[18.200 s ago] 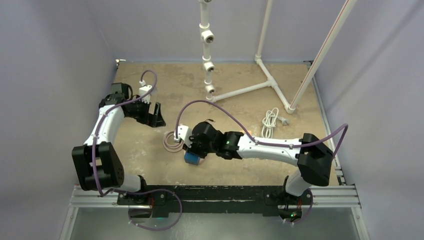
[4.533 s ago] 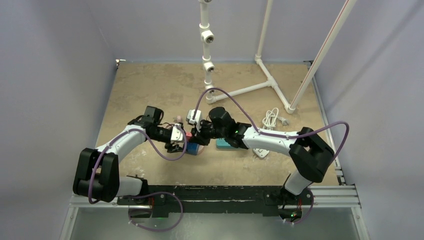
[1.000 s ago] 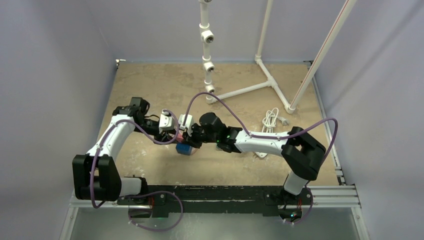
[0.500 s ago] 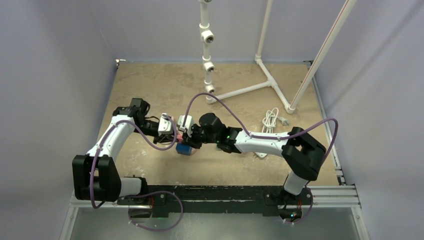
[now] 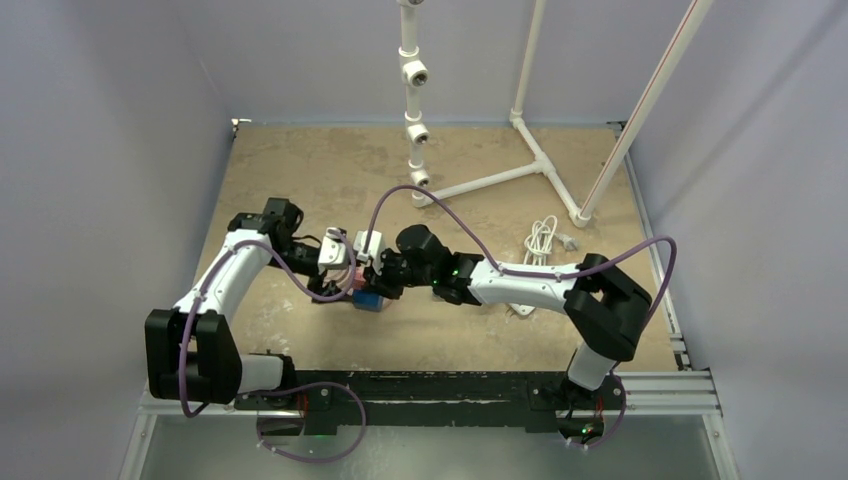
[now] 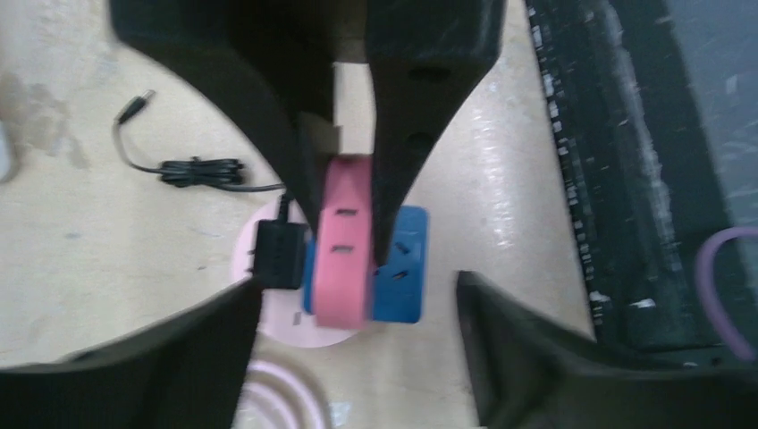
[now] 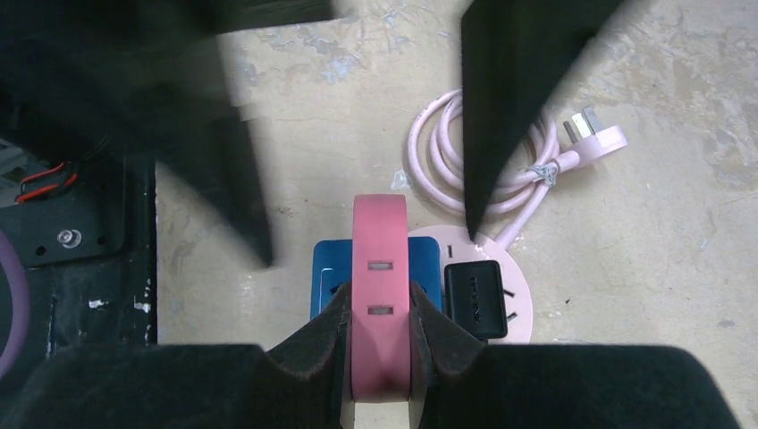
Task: Insert the plug
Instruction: Insert the plug into the socket.
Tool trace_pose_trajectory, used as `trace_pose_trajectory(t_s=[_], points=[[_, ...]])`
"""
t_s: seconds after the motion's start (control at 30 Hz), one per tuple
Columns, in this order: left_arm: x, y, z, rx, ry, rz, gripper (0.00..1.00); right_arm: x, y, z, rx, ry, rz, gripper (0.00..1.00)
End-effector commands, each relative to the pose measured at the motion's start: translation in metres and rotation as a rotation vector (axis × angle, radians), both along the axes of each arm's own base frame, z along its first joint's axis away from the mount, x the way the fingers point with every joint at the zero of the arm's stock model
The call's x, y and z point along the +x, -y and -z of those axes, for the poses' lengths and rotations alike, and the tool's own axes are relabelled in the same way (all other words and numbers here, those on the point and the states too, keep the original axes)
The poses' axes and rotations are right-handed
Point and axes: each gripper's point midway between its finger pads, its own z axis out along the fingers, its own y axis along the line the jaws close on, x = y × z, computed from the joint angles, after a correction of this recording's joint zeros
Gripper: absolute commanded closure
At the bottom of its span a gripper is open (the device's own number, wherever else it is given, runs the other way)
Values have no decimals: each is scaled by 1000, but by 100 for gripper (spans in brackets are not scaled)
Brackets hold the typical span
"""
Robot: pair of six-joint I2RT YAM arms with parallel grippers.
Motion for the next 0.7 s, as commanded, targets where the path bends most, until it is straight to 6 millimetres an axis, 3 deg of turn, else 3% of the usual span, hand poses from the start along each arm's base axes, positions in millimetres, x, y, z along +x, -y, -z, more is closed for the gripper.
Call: trace_pose_trajectory(t_s=[0.0, 0.27, 0.5, 0.67], points=[[-19, 8, -2, -24, -66, 21, 6, -36, 39, 76, -265, -189, -10, 100], [-13, 14, 40, -22, 0, 41, 1, -29, 39, 74, -266, -136, -3, 100], [4, 28, 54, -28, 74, 47, 1, -26, 38, 72, -259, -124, 3, 100], [8, 22, 69, 29, 91, 34, 14, -26, 38, 70, -252, -118, 6, 100]])
